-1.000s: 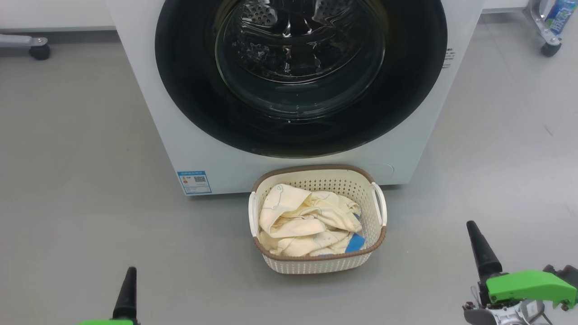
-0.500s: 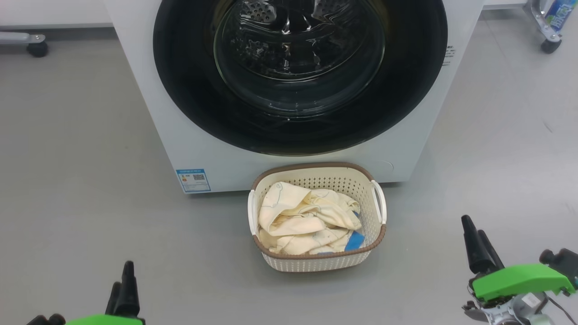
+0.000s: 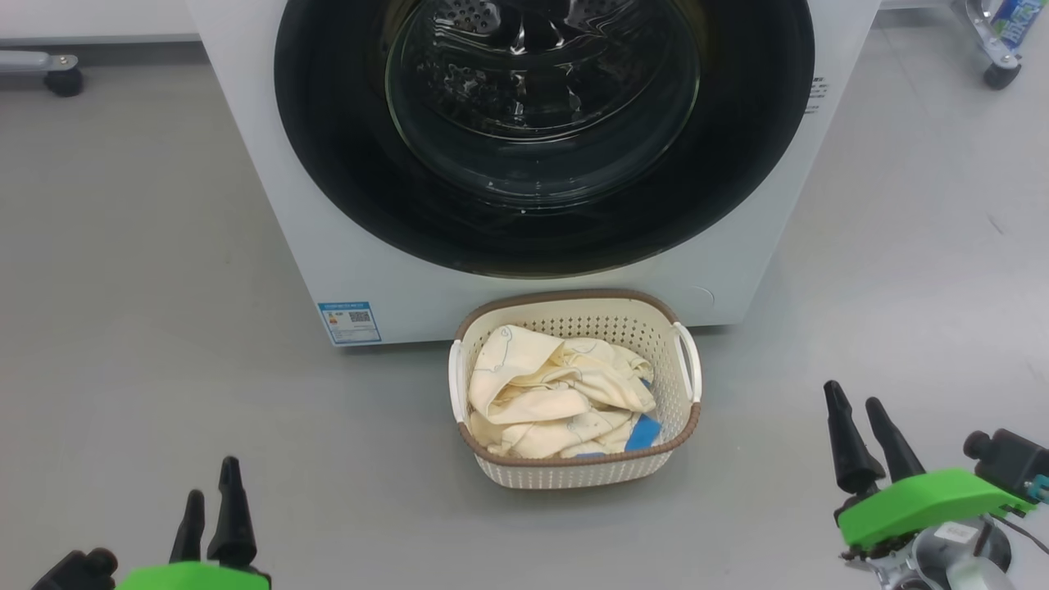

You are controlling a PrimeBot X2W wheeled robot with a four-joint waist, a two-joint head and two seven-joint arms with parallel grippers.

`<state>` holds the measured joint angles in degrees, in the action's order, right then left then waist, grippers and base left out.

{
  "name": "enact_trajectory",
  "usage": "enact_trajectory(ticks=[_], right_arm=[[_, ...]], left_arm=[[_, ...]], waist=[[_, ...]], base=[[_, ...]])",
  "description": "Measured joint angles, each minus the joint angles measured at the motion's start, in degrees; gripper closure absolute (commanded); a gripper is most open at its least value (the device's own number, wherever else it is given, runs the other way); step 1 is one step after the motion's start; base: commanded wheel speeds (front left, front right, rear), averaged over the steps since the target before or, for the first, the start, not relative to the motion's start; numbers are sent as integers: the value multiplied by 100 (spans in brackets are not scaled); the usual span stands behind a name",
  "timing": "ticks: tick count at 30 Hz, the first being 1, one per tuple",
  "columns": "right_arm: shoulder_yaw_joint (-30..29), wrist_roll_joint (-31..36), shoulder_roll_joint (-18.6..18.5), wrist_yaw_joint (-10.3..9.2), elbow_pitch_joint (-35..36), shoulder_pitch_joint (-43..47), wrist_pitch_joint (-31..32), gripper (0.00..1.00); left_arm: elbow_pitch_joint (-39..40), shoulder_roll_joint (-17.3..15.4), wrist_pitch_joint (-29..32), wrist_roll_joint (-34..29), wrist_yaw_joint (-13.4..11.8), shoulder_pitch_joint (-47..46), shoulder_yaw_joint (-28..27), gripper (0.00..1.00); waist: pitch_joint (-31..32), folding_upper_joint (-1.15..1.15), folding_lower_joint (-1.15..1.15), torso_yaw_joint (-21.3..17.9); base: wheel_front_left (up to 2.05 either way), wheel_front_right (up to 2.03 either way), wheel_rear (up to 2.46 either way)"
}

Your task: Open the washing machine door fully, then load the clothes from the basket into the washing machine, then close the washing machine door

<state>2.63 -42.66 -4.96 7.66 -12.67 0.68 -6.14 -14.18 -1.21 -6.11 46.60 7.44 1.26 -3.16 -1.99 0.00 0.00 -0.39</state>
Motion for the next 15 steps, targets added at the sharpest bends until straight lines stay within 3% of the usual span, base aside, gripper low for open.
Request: enact_trajectory(ticks=[15], right_arm=[[168, 1025, -54, 0, 136, -10, -246, 0]], left_arm=[[118, -10, -264, -866, 1, 1, -26, 0]], waist=[[20, 0, 0, -13]], base=[[0, 0, 0]])
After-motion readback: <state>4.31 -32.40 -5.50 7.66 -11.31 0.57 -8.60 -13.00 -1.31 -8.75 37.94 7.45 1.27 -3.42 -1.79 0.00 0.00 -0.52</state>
